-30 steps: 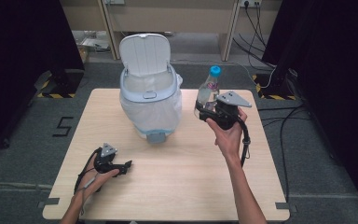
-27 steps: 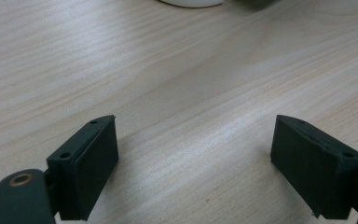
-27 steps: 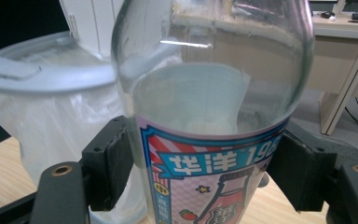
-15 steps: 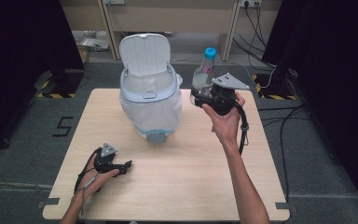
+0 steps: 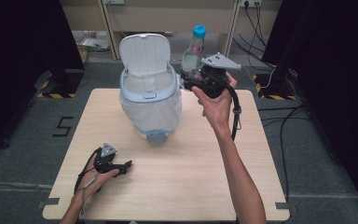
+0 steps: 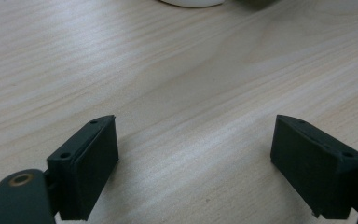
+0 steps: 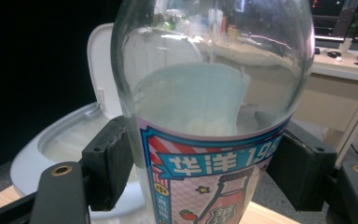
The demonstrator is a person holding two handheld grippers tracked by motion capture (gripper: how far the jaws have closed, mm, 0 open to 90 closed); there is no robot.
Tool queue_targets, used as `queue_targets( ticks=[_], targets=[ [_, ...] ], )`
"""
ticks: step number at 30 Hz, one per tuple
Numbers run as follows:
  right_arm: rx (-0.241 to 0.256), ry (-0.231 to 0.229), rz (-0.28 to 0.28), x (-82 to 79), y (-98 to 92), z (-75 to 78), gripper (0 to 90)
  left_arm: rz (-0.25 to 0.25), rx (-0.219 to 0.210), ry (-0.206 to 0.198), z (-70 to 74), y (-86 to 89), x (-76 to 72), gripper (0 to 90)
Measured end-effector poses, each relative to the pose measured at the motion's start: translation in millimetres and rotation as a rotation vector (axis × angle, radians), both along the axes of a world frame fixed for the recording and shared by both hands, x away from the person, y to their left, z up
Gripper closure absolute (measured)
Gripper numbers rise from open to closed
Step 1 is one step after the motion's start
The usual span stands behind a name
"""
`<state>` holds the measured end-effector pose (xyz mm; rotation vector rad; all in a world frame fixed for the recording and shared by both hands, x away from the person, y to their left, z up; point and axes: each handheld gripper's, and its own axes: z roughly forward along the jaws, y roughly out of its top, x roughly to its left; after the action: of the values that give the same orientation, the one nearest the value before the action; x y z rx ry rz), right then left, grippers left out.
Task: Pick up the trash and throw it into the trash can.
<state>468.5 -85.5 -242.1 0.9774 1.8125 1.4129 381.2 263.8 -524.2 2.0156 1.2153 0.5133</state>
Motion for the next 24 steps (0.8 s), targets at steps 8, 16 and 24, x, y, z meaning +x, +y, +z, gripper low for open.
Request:
queue_targets(
  ticks=[8, 16, 24],
  targets=[
    [-0.012, 0.011, 0.047, 13.4, 32.4, 15.7, 28.3, 0.002, -0.002, -0.005, -0.4, -0.1, 0.1, 14.1],
    [-0.049, 0.039, 0.086, 27.1, 72.5, 19.7, 28.3, 0.002, -0.002, 0.000, -0.1, -0.1, -0.1, 14.1],
    [-0.065, 0.108, 0.131, 47.4, 107.8, 3.4, 28.3, 0.007, -0.012, -0.004, -0.6, -0.5, -0.1, 14.1]
  ],
)
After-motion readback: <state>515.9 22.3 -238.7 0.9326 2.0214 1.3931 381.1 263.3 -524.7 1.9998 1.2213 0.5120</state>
